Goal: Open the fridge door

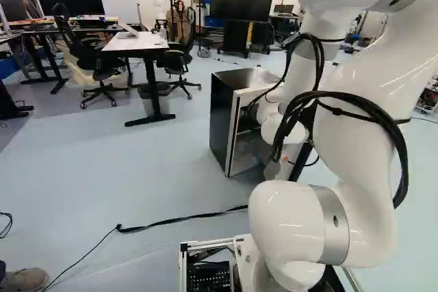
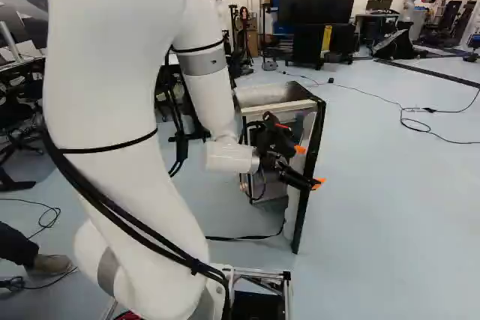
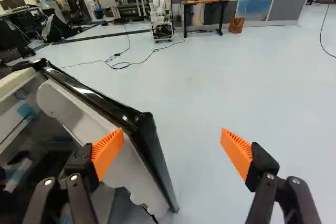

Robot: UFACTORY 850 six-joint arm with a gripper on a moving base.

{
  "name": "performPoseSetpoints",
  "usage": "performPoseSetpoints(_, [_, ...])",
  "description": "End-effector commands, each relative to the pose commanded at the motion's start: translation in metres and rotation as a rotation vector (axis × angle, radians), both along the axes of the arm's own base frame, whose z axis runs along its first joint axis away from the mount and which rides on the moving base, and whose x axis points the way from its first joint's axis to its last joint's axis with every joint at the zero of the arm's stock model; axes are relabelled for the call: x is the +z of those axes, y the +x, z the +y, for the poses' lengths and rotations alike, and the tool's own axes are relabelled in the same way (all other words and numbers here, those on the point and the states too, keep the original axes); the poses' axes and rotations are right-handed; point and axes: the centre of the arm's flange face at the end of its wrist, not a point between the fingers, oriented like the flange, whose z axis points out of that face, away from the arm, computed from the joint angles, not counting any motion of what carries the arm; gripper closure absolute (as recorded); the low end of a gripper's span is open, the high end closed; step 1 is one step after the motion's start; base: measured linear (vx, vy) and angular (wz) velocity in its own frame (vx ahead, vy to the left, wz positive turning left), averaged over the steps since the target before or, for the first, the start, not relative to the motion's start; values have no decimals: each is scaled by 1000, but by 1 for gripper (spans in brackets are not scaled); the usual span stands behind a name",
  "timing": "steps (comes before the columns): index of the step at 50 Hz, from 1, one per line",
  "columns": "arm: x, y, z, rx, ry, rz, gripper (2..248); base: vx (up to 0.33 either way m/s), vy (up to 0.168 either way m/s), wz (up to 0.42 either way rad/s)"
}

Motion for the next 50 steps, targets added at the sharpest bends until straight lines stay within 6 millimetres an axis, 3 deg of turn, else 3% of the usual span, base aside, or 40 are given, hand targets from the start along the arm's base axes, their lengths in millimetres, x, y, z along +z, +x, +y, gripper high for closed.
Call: performPoseSetpoints(50, [-5, 36, -94, -191, -21, -50, 3, 0, 0, 0])
